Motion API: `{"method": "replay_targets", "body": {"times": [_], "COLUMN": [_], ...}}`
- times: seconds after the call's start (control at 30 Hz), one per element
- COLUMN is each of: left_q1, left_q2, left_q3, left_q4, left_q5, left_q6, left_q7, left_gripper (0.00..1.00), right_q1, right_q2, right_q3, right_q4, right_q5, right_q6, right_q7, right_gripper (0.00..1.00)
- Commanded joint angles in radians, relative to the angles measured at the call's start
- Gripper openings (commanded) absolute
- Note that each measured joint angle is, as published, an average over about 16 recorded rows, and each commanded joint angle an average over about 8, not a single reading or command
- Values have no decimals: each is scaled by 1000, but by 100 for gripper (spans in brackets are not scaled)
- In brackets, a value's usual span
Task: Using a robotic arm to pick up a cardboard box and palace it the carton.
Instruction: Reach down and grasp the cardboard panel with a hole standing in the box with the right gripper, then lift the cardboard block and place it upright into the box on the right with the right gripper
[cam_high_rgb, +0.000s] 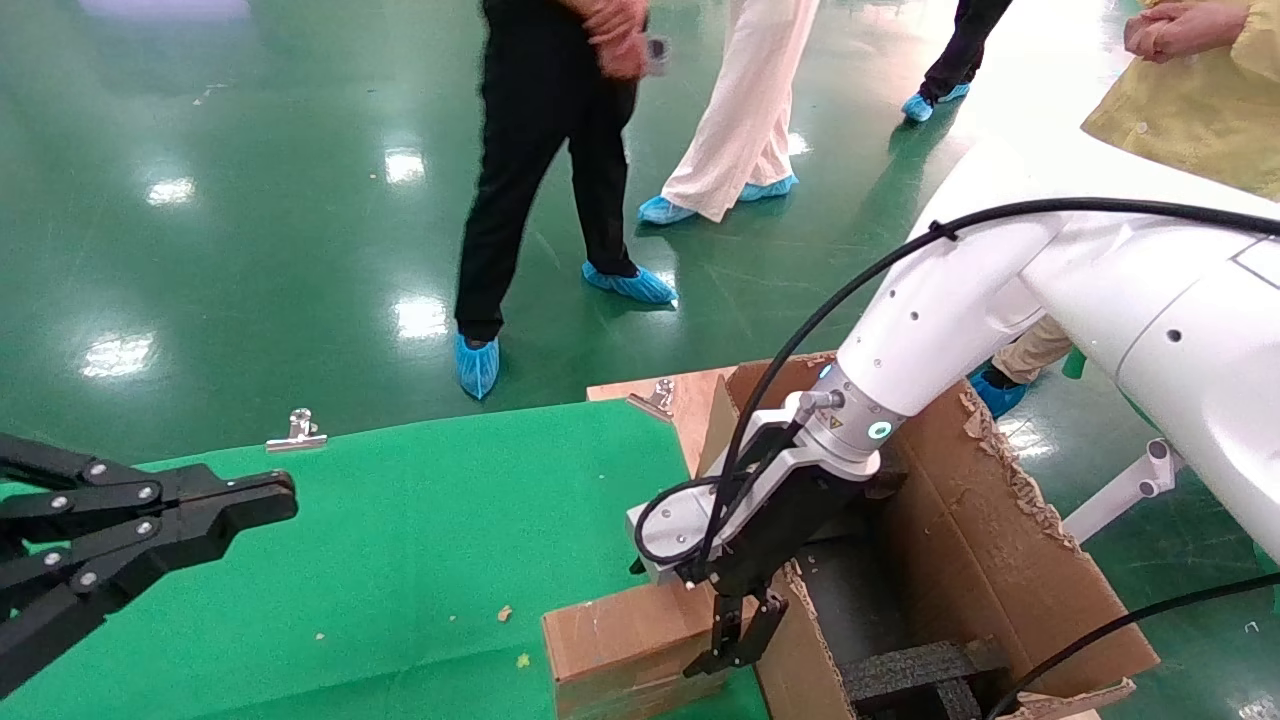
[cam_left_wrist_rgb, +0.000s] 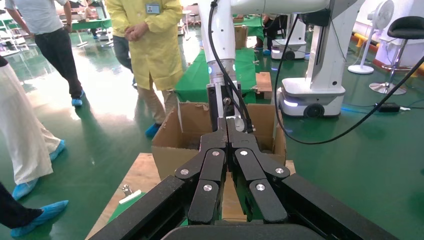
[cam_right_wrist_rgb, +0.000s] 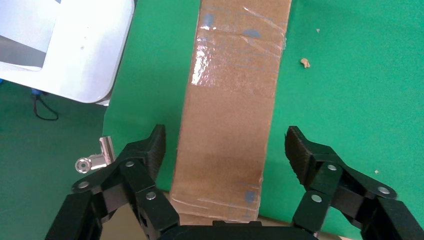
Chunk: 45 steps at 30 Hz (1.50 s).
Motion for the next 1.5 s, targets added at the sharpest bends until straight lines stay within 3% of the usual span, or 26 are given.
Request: {"method": "replay_targets", "body": {"times": [0.03, 0.23, 0.5, 1.17, 1.5], "left_q1": [0, 0, 0, 0, 0], "left_q2": [0, 0, 0, 0, 0], "left_q3": [0, 0, 0, 0, 1], "left_q4": [0, 0, 0, 0, 0], "left_q5": [0, 0, 0, 0, 0], "left_q6": [0, 0, 0, 0, 0], "left_q7": [0, 0, 0, 0, 0], "left_gripper": [0, 2, 100, 100, 100], "right_q1": [0, -1, -1, 3, 144], "right_q2": [1, 1, 2, 17, 55], "right_q3": [1, 2, 3, 5, 33], "right_q4": [1, 1, 2, -14, -74], "right_q5": [0, 0, 0, 30, 102], "right_q6": [0, 0, 0, 11, -5], "right_q7": [0, 1, 1, 21, 19], "right_gripper": [0, 0, 0, 0, 0]}}
